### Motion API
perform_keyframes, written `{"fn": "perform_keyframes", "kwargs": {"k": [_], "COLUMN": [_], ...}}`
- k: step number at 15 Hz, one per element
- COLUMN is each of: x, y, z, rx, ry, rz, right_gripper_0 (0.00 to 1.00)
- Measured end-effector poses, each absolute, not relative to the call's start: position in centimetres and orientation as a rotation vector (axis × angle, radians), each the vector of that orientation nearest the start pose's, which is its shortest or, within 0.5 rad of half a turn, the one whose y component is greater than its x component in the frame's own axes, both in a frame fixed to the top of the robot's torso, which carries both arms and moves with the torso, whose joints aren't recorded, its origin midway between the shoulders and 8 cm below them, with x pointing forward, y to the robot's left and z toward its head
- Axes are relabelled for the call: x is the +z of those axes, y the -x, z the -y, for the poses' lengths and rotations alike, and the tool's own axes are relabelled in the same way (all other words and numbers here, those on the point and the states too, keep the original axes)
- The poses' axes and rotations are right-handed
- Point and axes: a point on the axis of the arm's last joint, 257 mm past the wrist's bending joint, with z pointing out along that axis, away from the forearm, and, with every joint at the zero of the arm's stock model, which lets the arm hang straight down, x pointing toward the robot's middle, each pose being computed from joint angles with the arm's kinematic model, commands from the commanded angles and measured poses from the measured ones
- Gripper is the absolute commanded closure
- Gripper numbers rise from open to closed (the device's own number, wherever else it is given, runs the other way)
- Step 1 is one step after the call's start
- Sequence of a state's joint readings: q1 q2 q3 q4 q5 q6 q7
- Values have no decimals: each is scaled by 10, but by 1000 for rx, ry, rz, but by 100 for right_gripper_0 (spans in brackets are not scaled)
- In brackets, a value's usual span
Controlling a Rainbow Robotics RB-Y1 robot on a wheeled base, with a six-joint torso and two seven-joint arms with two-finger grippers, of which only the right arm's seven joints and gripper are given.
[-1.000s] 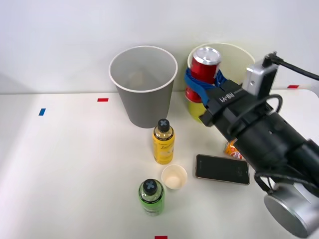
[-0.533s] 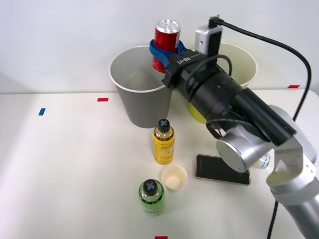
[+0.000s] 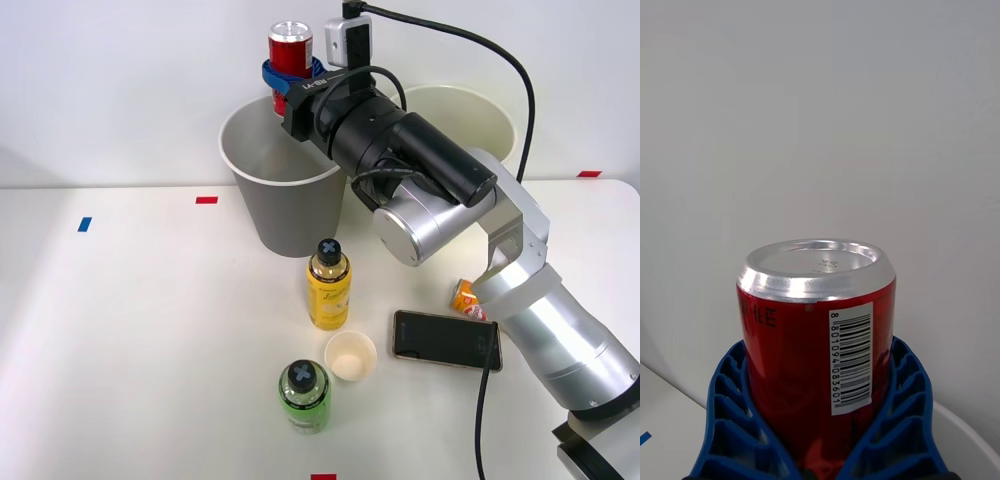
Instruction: Put cans in the gray bin, plastic bottles in the light green bin
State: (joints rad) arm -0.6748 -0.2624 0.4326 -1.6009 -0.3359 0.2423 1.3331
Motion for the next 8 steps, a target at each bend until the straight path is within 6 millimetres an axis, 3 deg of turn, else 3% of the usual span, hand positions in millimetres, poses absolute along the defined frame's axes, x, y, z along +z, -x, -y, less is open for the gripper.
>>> {"fn": "perform_keyframes", "kwargs": {"k": [2,3,4,5,8], "x": [31,32,33,33,32], "y": [-582,-583,-584,-584,-583], "z": [-58,-58,-59,-59,-60], "rx": [573,571,571,571,569], "ry": [457,459,460,460,467], "rz": [-1297,-1298,-1297,-1297,-1297], "right_gripper_0": [97,63,5,0,0]}}
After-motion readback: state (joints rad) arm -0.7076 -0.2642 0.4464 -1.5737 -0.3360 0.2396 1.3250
